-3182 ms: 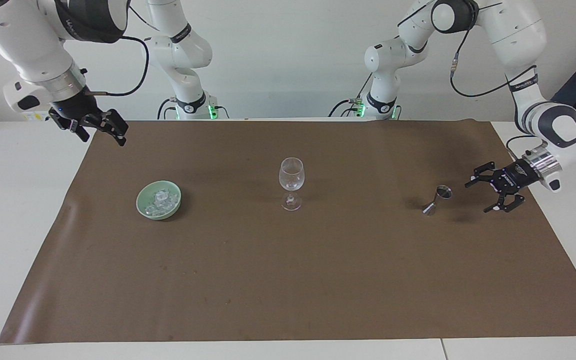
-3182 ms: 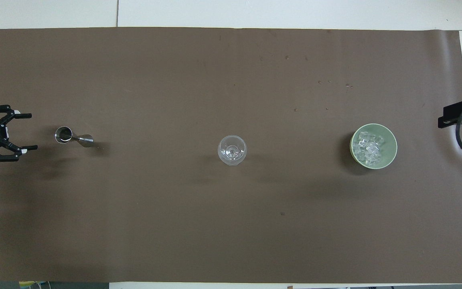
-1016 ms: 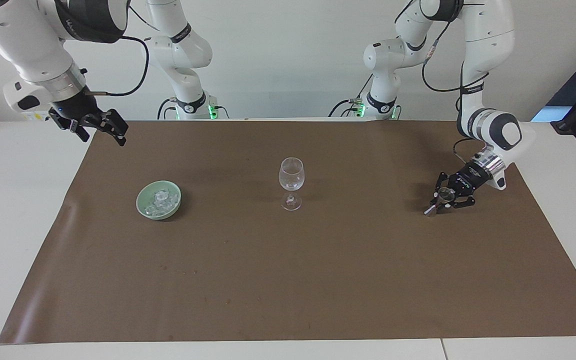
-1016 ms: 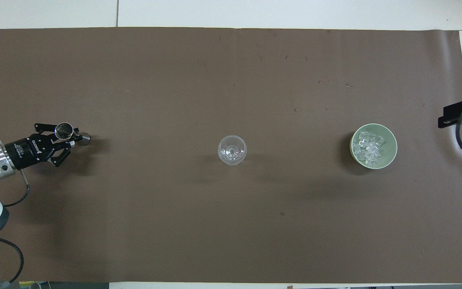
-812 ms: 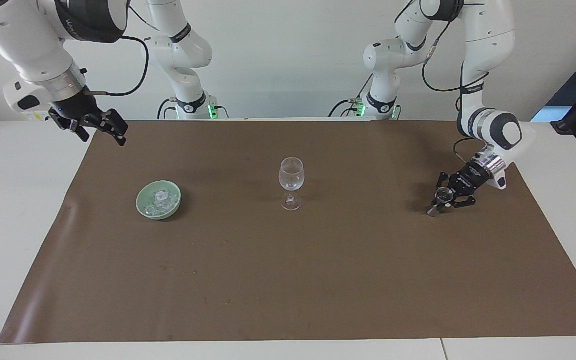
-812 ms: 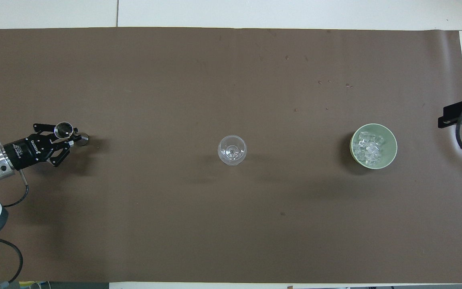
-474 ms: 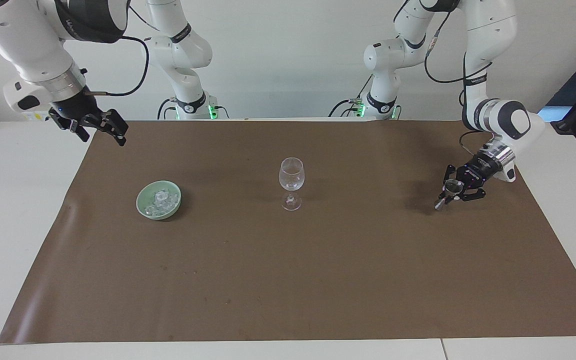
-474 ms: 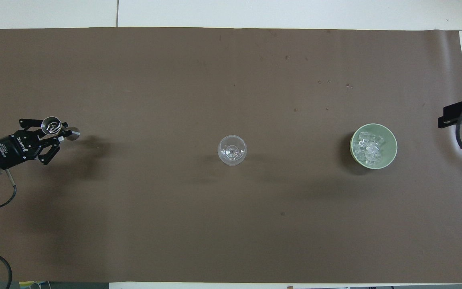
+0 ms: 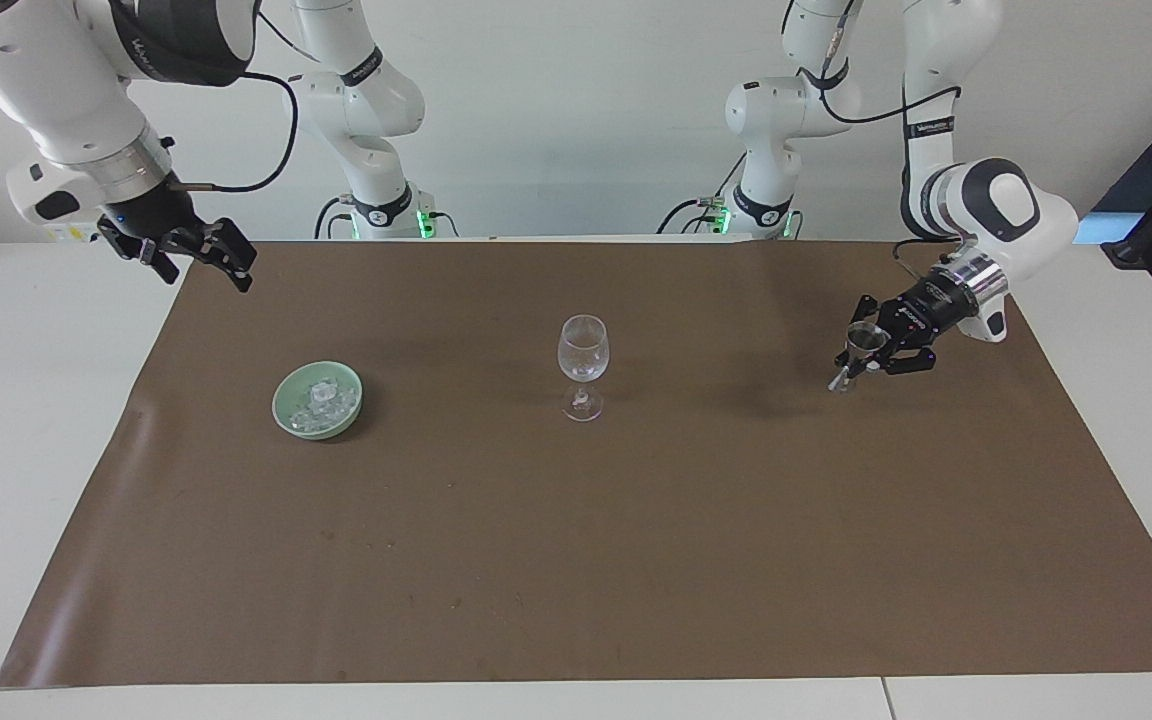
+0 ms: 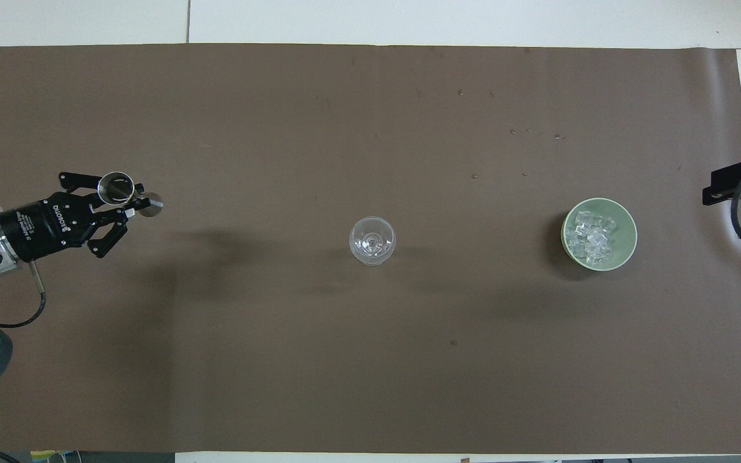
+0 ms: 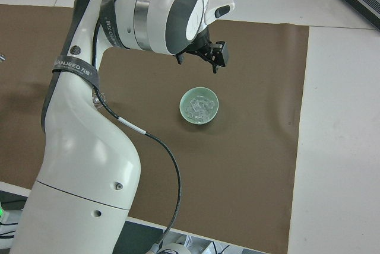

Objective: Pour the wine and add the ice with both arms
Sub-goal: 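Carry the jigger with the left gripper over the clear glass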

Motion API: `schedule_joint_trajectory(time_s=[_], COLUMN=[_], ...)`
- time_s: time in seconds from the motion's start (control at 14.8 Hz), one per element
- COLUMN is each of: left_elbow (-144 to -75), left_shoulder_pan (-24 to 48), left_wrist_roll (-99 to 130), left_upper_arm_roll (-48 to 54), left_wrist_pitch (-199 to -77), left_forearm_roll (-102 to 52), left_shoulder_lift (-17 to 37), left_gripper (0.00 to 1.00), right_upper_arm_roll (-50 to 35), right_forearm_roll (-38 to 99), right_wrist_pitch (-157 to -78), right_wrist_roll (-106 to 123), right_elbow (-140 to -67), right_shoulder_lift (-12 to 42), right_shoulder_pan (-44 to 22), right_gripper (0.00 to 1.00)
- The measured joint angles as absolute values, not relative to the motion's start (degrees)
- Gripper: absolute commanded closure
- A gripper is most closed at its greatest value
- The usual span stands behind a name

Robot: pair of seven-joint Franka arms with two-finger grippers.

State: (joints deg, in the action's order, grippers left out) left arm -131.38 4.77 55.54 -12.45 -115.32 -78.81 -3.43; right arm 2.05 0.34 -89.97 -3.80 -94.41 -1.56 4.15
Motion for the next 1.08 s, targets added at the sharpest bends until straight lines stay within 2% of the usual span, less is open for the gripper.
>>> schedule_joint_trajectory(time_s=[0.27,0.61,1.08], left_elbow=[-131.2,-129.0,-125.8], left_shoulder_pan=[10.7,11.6,11.8], left_wrist_roll=[63.1,74.3,82.6], left_upper_arm_roll=[-9.3,2.2,11.4], left_wrist_pitch=[-121.3,-130.1,-131.9], left_forearm_roll=[-75.6,-71.0,-58.0], left_shoulder_lift=[-6.7,-8.1,-7.8], left_gripper=[1.0,1.0,1.0], right_upper_arm_roll=[2.0,2.1,2.1], right_forearm_roll=[0.3,0.3,0.3], right_wrist_pitch=[-90.0,-90.0,-90.0], right_wrist_roll=[-3.8,-3.8,-3.8], right_elbow=[-94.4,-94.4,-94.4], right_shoulder_lift=[-1.6,-1.6,-1.6], right_shoulder_pan=[4.1,4.2,4.4], right_gripper=[0.0,0.0,0.0])
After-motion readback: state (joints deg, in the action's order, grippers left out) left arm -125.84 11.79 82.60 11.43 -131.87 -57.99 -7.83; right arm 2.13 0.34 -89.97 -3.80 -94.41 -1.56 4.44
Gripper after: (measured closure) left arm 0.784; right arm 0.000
